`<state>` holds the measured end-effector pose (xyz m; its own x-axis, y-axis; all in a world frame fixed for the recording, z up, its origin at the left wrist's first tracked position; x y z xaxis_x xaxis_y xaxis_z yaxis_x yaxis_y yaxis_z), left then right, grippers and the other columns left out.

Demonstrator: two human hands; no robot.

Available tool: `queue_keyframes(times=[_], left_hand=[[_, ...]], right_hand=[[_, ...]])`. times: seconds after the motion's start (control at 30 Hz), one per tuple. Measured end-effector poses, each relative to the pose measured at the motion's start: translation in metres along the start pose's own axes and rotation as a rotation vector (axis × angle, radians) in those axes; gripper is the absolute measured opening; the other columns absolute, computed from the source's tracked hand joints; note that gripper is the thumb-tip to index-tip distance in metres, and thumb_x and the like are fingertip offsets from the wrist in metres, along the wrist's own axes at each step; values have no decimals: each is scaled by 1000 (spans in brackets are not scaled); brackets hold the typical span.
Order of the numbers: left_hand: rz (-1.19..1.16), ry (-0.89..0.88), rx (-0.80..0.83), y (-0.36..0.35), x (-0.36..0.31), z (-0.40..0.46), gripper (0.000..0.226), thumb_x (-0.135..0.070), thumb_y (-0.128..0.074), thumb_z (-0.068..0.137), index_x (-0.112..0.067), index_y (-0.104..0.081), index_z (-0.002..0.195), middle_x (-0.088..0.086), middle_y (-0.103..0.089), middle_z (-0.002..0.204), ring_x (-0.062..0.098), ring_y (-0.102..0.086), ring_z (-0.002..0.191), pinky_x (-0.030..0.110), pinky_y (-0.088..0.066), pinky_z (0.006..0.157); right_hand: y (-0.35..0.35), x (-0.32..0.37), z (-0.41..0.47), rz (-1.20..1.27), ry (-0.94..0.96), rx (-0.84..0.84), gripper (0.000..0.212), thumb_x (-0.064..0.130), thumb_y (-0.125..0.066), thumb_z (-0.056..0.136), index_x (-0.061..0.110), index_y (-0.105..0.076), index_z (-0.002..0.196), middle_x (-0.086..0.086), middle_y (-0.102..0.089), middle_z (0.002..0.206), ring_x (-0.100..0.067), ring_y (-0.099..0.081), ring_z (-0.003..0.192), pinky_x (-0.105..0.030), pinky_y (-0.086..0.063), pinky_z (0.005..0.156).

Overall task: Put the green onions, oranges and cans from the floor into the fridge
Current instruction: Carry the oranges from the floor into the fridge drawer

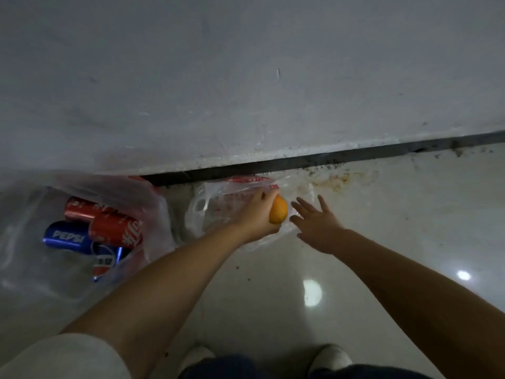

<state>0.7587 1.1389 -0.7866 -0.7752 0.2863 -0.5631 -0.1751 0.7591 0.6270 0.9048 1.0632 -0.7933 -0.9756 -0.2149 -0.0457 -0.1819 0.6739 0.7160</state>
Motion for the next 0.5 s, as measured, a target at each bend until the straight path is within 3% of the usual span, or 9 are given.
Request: queue_keyframes(times=[0.1, 0.2, 0.33, 0.5], left_hand=[[-26, 63, -18, 32, -28, -47, 81, -35, -70, 79, -30, -22, 143, 6, -27, 147, 28, -40, 126, 38, -41, 95], [2, 74, -23, 80, -70, -93, 80, -34, -71, 78, -27, -24, 142, 8, -28, 147, 30, -39, 128, 40, -43, 97], [83, 12, 0, 145, -140, -160, 77, -32, -69, 80, -24, -24, 142, 8, -27, 145, 32, -37, 128, 43, -43, 98], [169, -48, 29, 224, -218, -242, 74, -30, -68, 81, -22, -26, 141, 12, -29, 141, 35, -40, 125, 44, -44, 97]], right_hand=[[44, 4, -44, 86, -10, -24, 59, 42, -39, 99, 19, -19, 149, -5, -1, 161, -23, 5, 149, -53, 0, 118], [95, 5, -103, 210, -43, -80, 53, 37, -38, 99, 17, -25, 147, -5, -17, 158, -23, -9, 148, -46, -14, 118], [160, 7, -194, 406, -141, -87, 39, 28, -39, 99, 17, -39, 136, -7, -45, 139, -25, -44, 127, -38, -41, 97], [238, 11, -298, 541, -210, -46, 34, 31, -36, 99, 16, -42, 130, -7, -52, 126, -26, -56, 111, -35, -46, 82]])
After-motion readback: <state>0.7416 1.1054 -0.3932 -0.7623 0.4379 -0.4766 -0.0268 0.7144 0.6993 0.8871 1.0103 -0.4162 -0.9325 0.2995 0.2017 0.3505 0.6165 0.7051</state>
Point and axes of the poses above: each hand's wrist, its own z-axis towards the middle knuckle, its own y-axis out of the back of the hand, x = y × z, the point moved 2 cm from there along z, towards the middle knuckle
